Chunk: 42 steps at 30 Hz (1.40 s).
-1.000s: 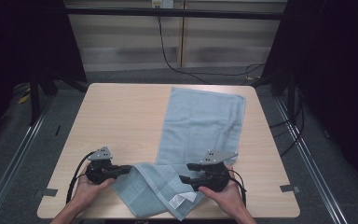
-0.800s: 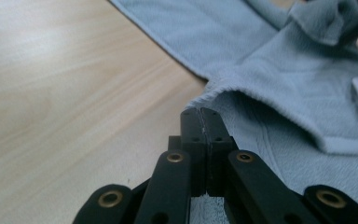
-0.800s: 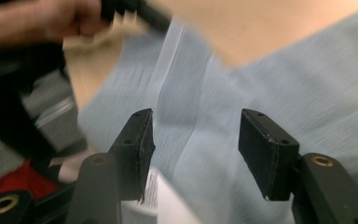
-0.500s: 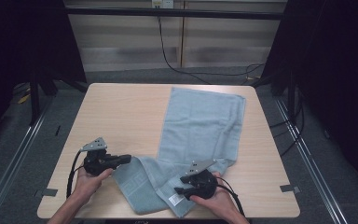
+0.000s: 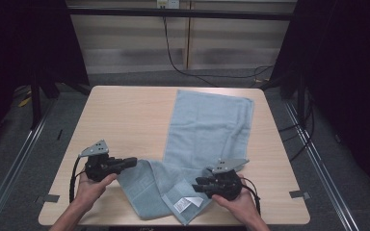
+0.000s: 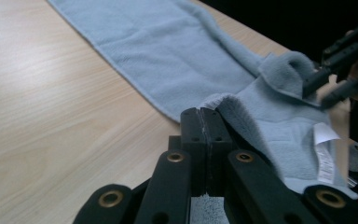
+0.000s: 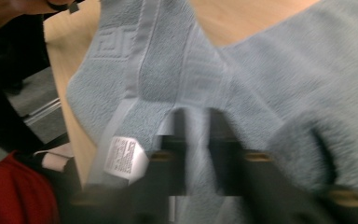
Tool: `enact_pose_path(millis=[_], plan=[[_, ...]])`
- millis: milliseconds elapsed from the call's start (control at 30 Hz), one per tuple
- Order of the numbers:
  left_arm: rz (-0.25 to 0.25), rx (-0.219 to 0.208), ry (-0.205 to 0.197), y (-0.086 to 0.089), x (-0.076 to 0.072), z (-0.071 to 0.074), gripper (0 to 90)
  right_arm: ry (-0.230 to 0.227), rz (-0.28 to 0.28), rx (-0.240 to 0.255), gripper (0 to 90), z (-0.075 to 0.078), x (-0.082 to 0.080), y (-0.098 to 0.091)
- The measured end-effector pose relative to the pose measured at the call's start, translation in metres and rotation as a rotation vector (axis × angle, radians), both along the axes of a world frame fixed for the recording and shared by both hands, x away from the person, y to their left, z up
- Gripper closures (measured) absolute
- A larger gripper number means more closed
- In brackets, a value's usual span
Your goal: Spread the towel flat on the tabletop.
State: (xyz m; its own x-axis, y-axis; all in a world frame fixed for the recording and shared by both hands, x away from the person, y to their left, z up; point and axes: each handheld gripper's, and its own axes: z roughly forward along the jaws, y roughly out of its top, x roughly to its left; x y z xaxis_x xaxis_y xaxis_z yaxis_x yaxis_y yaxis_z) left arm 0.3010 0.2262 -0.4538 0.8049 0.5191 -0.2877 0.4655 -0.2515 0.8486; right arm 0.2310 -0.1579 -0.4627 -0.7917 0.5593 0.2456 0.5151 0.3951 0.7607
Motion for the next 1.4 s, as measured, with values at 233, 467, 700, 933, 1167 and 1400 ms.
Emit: enact_pose_path(millis=[233, 467, 700, 933, 1167, 1400], plan=[[0.025, 0.021, 0.039, 0.004, 0.005, -0.012, 89.5, 0.01, 0.043, -0.148, 60.9, -0.028, 0.001, 0.027], [0.038, -0.001, 0.039, 0.009, 0.002, -0.01, 89.5, -0.003, 0.044, -0.107, 83.8, -0.018, 0.0, 0.021], [0.017, -0.036, 0.028, 0.006, -0.005, -0.001, 89.6, -0.008, 0.017, 0.007, 83.4, 0.002, -0.004, 0.002], [-0.011, -0.074, 0.0, 0.003, -0.011, 0.011, 89.5, 0.002, -0.002, 0.06, 82.7, 0.008, -0.011, -0.013], [-0.007, -0.084, -0.003, 0.003, -0.011, 0.013, 89.4, 0.012, 0.016, 0.092, 84.2, 0.011, -0.01, -0.013], [-0.043, -0.116, 0.007, 0.005, -0.018, 0.017, 89.4, 0.01, 0.041, 0.102, 86.9, 0.02, -0.019, -0.016]])
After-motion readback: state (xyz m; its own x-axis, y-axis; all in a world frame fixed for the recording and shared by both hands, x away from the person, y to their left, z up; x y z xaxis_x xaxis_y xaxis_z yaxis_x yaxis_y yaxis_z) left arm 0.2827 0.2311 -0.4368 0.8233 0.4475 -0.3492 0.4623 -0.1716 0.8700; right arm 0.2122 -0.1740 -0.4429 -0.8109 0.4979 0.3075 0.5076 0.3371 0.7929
